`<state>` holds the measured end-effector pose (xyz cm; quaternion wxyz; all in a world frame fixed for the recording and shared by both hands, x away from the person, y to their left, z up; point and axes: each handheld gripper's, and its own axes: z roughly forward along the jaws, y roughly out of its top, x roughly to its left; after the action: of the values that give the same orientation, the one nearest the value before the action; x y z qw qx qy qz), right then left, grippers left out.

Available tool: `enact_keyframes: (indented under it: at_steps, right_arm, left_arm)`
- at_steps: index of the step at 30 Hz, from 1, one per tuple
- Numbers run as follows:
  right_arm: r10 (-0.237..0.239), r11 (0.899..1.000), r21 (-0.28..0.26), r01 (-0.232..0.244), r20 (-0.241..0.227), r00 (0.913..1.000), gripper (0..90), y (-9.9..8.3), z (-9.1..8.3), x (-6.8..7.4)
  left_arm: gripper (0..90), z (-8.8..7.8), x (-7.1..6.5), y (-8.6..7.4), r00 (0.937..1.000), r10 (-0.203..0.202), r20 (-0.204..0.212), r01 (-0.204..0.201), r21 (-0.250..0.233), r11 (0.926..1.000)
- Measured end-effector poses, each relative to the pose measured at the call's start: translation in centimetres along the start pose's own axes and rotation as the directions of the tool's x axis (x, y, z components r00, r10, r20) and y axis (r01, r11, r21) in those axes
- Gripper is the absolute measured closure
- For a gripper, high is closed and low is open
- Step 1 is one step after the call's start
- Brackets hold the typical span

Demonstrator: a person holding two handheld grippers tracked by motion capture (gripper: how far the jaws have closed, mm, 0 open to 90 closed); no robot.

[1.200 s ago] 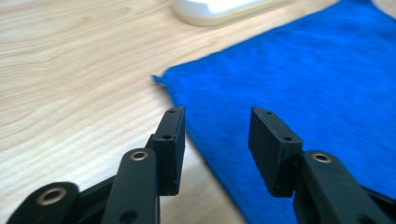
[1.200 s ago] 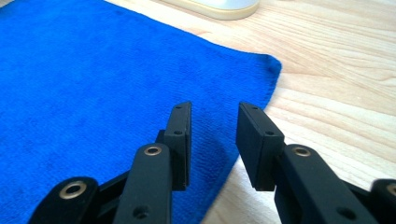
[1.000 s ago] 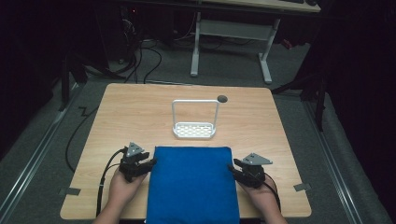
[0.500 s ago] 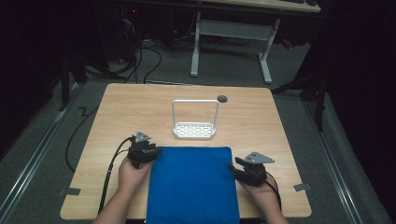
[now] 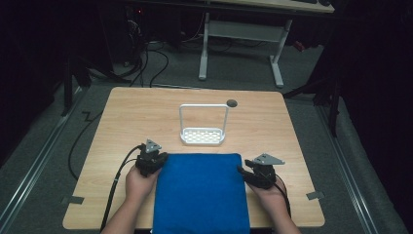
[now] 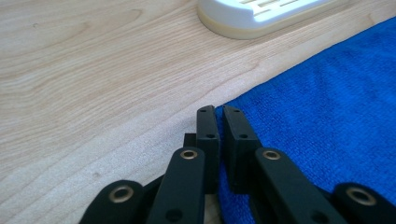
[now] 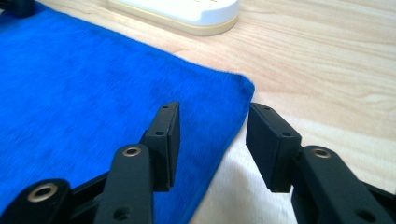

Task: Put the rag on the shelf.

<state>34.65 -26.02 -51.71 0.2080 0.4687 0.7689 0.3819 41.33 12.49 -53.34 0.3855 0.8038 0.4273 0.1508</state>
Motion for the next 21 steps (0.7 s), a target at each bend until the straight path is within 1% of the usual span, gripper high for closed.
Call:
enact_keyframes:
  at_steps: [2,3,5,6,8,10,12,13,14,15,16,18,21]
  right_arm:
    - [0.003,1.000,0.012,-0.004,0.012,0.9999,56.6,0.5,0.6,0.0]
    - [0.007,1.000,0.028,-0.008,0.020,0.9998,56.6,0.8,1.0,-0.1]
    - [0.010,0.999,0.041,-0.012,0.047,0.9989,57.7,1.4,1.8,-0.2]
    - [0.021,0.999,0.044,-0.024,0.051,0.9985,57.9,1.6,2.2,-0.4]
    - [0.054,0.996,0.064,-0.057,0.038,0.9978,57.9,2.0,3.0,-0.8]
    - [0.037,0.996,0.085,-0.042,0.055,0.9978,57.9,2.3,3.8,-0.8]
    - [0.036,0.993,0.107,-0.043,0.069,0.9970,59.3,2.4,4.3,-0.8]
    - [0.029,0.993,0.114,-0.039,0.082,0.9962,59.9,2.5,4.4,-0.9]
    - [0.040,0.993,0.111,-0.050,0.088,0.9953,60.7,2.4,4.4,-1.0]
    - [0.057,0.992,0.110,-0.066,0.082,0.9950,61.3,2.4,4.4,-1.1]
    - [0.061,0.991,0.110,-0.070,0.081,0.9948,64.3,2.4,4.3,-1.1]
    - [0.038,0.992,0.113,-0.049,0.092,0.9950,66.2,2.4,4.3,-1.0]
    - [0.038,0.992,0.113,-0.048,0.086,0.9956,74.4,2.4,4.3,-0.9]
  left_arm:
    - [86.5,0.0,0.0,0.0,1.0000,0.002,0.002,-0.002,-0.002,1.0000]
    - [86.6,0.0,-0.1,0.0,1.0000,0.003,0.003,-0.003,-0.003,1.0000]
    - [86.6,0.0,-0.1,-0.1,1.0000,0.002,0.006,-0.002,-0.007,1.0000]
    - [86.6,0.0,0.0,-0.1,1.0000,0.000,0.008,0.000,-0.006,1.0000]
    - [86.6,0.0,0.0,-0.1,0.9999,-0.005,0.012,0.005,-0.008,1.0000]
    - [86.6,0.0,0.1,-0.1,0.9999,-0.008,0.014,0.008,-0.009,0.9999]
    - [86.6,0.1,0.1,-0.1,0.9998,-0.013,0.017,0.013,-0.010,0.9999]
    - [86.5,0.0,0.1,-0.1,0.9998,-0.013,0.018,0.013,-0.008,0.9999]
    - [86.5,0.1,0.1,-0.1,0.9998,-0.012,0.018,0.013,-0.010,0.9999]
    - [86.5,0.1,0.1,-0.1,0.9998,-0.012,0.018,0.012,-0.010,0.9999]
    - [86.5,0.1,0.1,-0.1,0.9997,-0.013,0.018,0.013,-0.010,0.9999]
    - [86.5,0.1,0.2,-0.1,0.9997,-0.015,0.019,0.015,-0.009,0.9999]
    - [86.5,0.1,0.2,-0.1,0.9997,-0.013,0.019,0.013,-0.009,0.9999]
